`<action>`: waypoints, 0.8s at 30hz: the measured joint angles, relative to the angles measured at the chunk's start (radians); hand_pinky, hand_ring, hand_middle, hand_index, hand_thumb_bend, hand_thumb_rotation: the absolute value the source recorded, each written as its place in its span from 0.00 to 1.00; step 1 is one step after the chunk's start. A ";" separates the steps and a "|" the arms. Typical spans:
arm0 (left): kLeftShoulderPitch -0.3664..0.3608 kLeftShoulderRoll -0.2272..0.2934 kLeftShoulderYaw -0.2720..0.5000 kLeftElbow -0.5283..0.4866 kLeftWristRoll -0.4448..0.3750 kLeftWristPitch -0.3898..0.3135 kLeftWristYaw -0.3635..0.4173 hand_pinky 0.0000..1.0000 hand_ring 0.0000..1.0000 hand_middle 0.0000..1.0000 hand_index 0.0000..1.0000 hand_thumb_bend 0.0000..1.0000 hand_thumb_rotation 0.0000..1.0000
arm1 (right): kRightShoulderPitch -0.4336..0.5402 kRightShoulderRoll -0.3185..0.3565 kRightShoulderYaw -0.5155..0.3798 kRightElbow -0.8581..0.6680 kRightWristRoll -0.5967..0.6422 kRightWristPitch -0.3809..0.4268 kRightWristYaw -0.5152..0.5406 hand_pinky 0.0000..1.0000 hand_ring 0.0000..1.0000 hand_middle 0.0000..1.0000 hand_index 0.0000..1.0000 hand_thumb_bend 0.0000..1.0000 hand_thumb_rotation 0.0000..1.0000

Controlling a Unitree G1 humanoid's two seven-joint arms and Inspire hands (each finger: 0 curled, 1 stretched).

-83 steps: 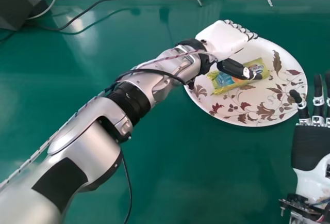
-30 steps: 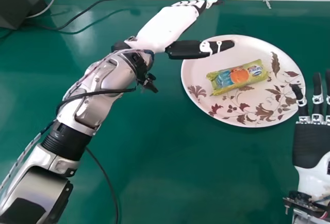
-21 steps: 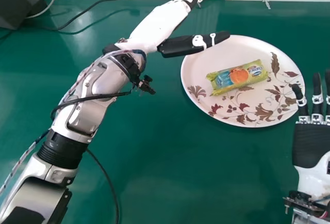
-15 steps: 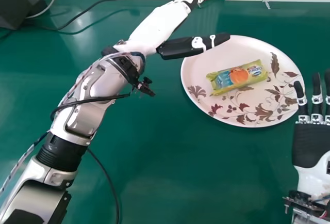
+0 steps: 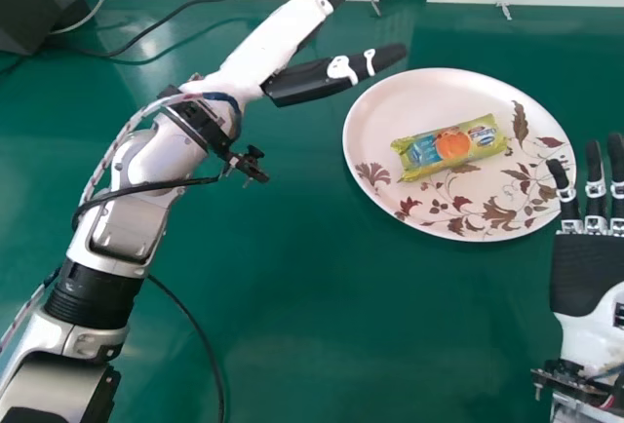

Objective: Pick up biscuit and place it in the plate

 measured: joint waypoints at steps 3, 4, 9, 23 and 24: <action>0.009 0.003 0.014 -0.005 -0.020 0.019 -0.021 1.00 1.00 1.00 1.00 1.00 0.71 | -0.001 0.000 0.001 0.001 -0.004 -0.006 0.000 0.81 0.92 0.94 0.82 0.72 0.12; 0.011 0.007 0.018 -0.006 -0.020 0.019 -0.021 1.00 1.00 1.00 1.00 1.00 0.71 | -0.001 0.000 0.001 0.001 -0.004 -0.007 0.000 0.82 0.92 0.93 0.82 0.72 0.15; 0.024 0.045 0.034 -0.010 -0.018 -0.003 -0.021 1.00 1.00 1.00 1.00 1.00 0.71 | -0.001 0.000 0.002 0.004 -0.003 -0.008 0.002 0.78 0.91 0.92 0.82 0.75 0.35; 0.093 0.046 0.119 -0.058 -0.259 0.102 -0.140 1.00 1.00 1.00 1.00 1.00 0.72 | -0.006 0.000 0.000 0.011 -0.001 -0.008 0.003 0.70 0.90 0.94 0.84 0.79 0.34; 0.098 0.047 0.124 -0.065 -0.269 0.112 -0.143 1.00 1.00 1.00 1.00 1.00 0.71 | -0.007 0.000 0.000 0.012 -0.001 -0.007 0.004 0.70 0.89 0.93 0.84 0.79 0.36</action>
